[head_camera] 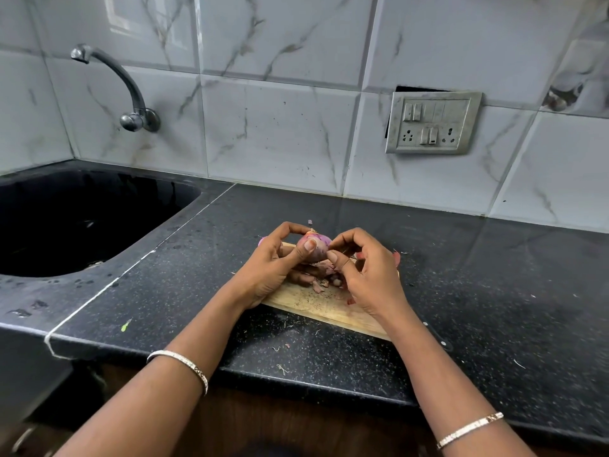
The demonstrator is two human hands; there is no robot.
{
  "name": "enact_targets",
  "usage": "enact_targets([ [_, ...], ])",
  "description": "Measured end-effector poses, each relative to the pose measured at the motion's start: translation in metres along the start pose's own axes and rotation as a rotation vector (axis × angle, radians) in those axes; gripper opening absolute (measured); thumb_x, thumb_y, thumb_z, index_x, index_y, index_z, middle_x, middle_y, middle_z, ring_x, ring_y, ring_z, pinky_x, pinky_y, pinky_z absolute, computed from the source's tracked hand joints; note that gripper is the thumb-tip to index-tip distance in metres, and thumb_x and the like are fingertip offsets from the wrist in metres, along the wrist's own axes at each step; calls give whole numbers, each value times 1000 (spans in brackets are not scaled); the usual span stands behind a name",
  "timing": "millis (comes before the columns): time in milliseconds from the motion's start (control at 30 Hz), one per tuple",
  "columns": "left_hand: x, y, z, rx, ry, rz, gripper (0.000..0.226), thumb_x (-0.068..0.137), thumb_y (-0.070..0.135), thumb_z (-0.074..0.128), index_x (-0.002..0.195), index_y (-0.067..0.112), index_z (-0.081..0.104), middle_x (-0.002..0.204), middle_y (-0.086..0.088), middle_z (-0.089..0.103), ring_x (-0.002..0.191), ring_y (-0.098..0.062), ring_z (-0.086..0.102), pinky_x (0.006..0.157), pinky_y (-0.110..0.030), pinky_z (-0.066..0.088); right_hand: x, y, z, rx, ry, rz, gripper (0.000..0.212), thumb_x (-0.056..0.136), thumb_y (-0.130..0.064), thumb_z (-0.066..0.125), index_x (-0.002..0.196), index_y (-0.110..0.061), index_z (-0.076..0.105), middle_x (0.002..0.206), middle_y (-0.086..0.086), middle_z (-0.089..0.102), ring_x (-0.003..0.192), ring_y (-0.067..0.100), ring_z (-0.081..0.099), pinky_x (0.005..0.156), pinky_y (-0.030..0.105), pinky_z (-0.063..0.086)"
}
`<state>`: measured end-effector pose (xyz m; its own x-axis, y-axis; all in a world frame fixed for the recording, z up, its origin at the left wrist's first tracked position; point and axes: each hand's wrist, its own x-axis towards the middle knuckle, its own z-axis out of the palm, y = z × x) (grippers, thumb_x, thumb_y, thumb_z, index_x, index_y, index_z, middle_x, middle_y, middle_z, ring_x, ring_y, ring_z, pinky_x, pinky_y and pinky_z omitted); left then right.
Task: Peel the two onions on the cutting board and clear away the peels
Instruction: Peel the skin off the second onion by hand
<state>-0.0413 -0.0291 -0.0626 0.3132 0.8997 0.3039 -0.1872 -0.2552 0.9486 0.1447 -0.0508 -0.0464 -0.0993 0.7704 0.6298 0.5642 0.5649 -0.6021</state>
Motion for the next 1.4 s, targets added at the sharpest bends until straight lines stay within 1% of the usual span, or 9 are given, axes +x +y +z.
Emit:
enact_targets([
  [167, -2, 1, 1, 9, -20, 10, 43, 93, 28, 64, 129, 10, 51, 105, -24, 75, 99, -40, 74, 72, -35, 65, 2, 2, 2, 52, 29, 8, 12, 85, -14, 80, 94, -13, 72, 88, -6, 72, 81, -1, 63, 71, 4, 40],
  [333, -3, 2, 2, 16, -27, 18, 42, 94, 25, 62, 130, 7, 50, 105, -20, 76, 101, -32, 75, 73, -36, 64, 3, 6, 4, 9, 59, -19, 9, 83, -14, 81, 87, -16, 73, 82, -8, 71, 76, 8, 64, 65, 9, 42],
  [500, -3, 1, 1, 39, -27, 14, 44, 94, 26, 64, 131, 8, 50, 108, -20, 76, 103, -34, 74, 77, -37, 64, 3, 7, 5, 28, 73, 9, 8, 82, -13, 81, 85, -17, 75, 81, -8, 71, 77, 9, 64, 63, 11, 43],
  [733, -3, -1, 1, 78, -23, 0, 42, 92, 28, 68, 128, 12, 53, 105, -19, 76, 100, -37, 75, 78, -36, 64, 1, 8, 6, -15, 2, 19, 6, 87, -12, 76, 87, -15, 71, 85, -6, 67, 79, 4, 56, 68, 7, 35],
  [900, -2, -2, 1, 91, -15, 6, 40, 93, 28, 67, 127, 12, 55, 103, -20, 76, 97, -41, 74, 78, -37, 64, 0, 14, 11, -118, -68, -21, 8, 91, -8, 67, 90, -14, 63, 89, -5, 61, 87, 17, 55, 73, 31, 41],
  [933, -2, -2, 1, 88, -14, 5, 41, 93, 29, 66, 128, 12, 54, 103, -19, 77, 95, -42, 74, 78, -37, 64, 1, 14, 12, -142, -86, -28, 7, 93, -9, 65, 91, -14, 61, 90, -4, 61, 88, 18, 55, 73, 29, 39],
  [1033, -1, -1, 2, 63, -9, 4, 43, 93, 30, 63, 129, 8, 52, 101, -21, 76, 94, -40, 75, 76, -36, 65, 2, 15, 12, -180, -116, -34, 7, 95, -10, 62, 93, -15, 57, 93, -4, 58, 90, 17, 52, 75, 12, 32],
  [1200, 1, -2, 2, 6, 59, -8, 45, 92, 37, 61, 127, 10, 53, 99, -23, 76, 90, -40, 76, 71, -37, 65, 1, 13, 8, -138, -17, -40, 13, 94, -2, 61, 91, -13, 54, 87, -6, 54, 80, 0, 47, 71, 11, 33],
  [1400, 3, -4, 2, -18, 106, -27, 45, 92, 41, 58, 124, 9, 54, 104, -25, 74, 87, -39, 76, 70, -37, 65, 1, 9, 6, -92, -7, -53, 16, 90, 1, 64, 95, -13, 58, 91, -9, 57, 82, -3, 50, 71, 11, 34],
])
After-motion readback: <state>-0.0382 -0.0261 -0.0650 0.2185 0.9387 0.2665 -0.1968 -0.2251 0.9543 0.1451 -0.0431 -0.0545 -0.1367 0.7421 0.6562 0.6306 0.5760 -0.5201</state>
